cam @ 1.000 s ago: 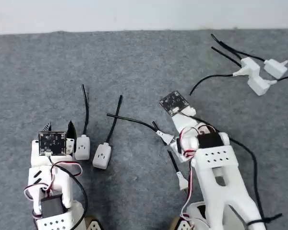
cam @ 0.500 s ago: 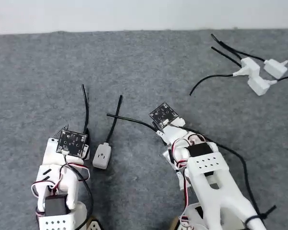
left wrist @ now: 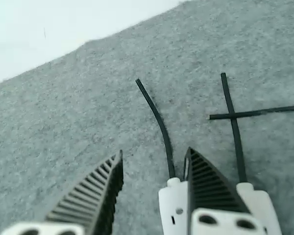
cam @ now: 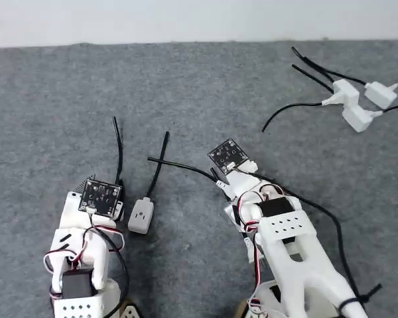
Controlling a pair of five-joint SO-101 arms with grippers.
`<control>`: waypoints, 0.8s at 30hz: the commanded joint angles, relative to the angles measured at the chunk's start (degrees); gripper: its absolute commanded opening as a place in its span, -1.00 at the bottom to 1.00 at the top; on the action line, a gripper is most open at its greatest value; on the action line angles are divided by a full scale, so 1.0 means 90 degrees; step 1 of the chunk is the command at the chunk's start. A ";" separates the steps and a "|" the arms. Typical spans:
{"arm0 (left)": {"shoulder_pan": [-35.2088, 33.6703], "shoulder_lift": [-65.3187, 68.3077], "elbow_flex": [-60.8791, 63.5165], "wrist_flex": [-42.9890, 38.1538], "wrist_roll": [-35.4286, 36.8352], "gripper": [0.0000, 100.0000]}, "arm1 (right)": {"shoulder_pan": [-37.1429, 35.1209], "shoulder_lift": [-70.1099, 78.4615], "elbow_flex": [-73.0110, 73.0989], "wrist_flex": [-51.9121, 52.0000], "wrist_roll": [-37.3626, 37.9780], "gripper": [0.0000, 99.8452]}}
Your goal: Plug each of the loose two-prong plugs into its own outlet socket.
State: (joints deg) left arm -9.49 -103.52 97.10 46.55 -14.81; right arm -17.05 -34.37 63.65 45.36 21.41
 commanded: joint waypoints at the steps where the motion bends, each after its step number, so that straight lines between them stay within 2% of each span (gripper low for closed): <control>1: 0.0049 -0.0078 -0.0093 0.0029 -0.0029 -0.61 | -0.0073 0.0015 0.0068 -0.0093 -0.0078 -0.31; 6: 0.0020 -0.0088 -0.0103 0.0176 -0.0059 -0.61 | -0.0063 -0.0063 0.0117 0.0024 -0.0039 -0.31; 11: 0.0059 -0.0088 -0.0083 -0.0068 -0.0039 -0.61 | -0.0073 0.0063 0.0068 -0.0249 -0.0039 -0.31; 16: 0.0029 -0.0088 -0.0083 -0.0029 -0.0049 -0.61 | -0.0542 0.0122 0.0088 -0.0054 -0.0029 -0.31; 24: 0.0039 -0.0088 -0.0083 -0.0068 -0.0059 -0.61 | -0.0571 0.0122 0.0176 -0.0181 -0.0020 -0.31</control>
State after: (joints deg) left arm -9.41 -103.52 97.10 47.43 -14.81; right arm -21.63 -33.41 65.76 44.84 21.32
